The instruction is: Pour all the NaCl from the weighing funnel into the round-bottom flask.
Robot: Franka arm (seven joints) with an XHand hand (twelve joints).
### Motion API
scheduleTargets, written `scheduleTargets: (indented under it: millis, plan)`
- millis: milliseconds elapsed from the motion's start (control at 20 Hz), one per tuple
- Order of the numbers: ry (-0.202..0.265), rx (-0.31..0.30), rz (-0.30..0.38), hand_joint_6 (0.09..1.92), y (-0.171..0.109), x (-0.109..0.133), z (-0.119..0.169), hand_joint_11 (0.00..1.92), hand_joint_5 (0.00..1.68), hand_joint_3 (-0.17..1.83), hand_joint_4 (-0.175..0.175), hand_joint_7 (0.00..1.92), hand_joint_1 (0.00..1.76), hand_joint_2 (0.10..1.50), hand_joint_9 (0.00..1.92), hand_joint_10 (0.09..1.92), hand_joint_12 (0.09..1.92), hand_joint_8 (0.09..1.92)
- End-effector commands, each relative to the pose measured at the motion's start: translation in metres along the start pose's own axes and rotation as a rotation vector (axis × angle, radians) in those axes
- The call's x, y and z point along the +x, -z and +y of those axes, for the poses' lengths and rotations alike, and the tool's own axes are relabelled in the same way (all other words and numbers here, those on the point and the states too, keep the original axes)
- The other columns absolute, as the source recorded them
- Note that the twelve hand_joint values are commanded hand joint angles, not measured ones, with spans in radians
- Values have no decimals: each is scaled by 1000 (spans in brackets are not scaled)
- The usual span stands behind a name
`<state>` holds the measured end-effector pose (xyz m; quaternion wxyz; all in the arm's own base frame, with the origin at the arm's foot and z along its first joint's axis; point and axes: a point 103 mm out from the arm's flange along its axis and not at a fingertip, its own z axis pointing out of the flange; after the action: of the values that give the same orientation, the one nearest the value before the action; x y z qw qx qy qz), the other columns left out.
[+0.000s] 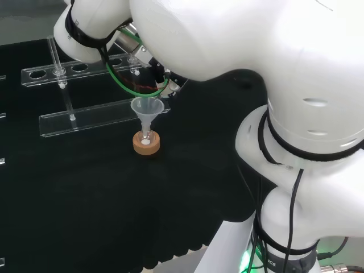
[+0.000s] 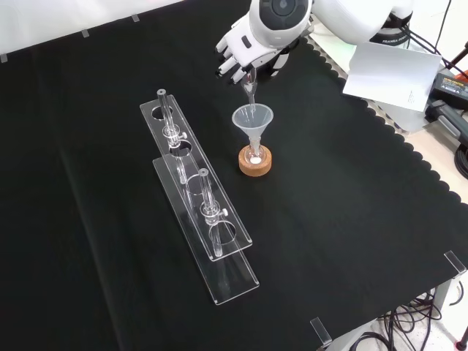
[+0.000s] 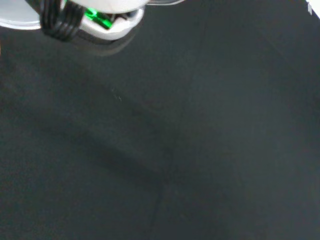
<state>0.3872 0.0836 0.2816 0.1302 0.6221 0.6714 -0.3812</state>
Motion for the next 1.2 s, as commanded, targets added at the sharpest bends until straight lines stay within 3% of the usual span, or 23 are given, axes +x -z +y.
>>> scheduleTargets:
  millis: [50,650,1200]
  plan:
    - [-1,-3,-18,376,2,-1,-1,1018,1388,447,175,628,1134,731,1179,151,914,712]
    - [-9,15,-36,374,7,-2,0,1018,1389,446,175,626,1134,731,1178,149,913,713]
    - [-7,5,-128,372,16,4,-1,1017,1390,446,175,624,1134,731,1178,148,913,713]
